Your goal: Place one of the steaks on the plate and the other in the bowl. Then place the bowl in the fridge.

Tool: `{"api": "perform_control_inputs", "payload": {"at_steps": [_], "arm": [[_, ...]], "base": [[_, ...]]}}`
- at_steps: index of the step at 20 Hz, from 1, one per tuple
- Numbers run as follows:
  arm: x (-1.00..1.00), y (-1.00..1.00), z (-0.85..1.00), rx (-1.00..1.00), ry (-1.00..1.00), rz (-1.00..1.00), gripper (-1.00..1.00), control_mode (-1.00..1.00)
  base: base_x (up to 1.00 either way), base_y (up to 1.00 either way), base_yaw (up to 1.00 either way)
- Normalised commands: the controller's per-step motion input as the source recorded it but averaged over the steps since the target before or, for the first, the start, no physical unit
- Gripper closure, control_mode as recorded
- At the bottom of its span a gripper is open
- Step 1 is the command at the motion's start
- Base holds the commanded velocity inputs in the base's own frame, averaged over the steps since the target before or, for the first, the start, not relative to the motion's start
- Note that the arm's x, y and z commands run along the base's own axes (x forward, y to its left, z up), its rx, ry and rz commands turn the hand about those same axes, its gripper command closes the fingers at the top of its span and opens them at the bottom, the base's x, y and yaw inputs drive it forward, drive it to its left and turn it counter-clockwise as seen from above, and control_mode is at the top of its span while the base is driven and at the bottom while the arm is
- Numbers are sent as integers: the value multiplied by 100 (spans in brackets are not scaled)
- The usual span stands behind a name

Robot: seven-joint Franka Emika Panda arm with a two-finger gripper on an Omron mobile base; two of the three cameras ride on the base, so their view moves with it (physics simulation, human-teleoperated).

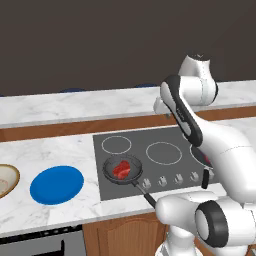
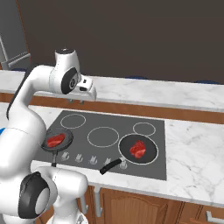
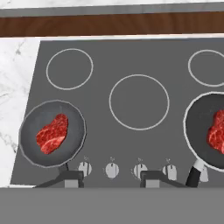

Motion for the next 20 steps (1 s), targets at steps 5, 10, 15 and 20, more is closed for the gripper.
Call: {"api": "perform_control_inputs", "payload": {"at_steps": [5,10,15,20], "arm": [[-11,0,-4,0,0,0,-100,-100],[-13,5,-38,0,0,0,-100,-100],[0,16,-38,0,1,-1,-100,-100],[0,22,-18,0,1,0,-100,-100]], "base": [[0,0,0],[0,0,0],[0,0,0],[0,0,0]]}}
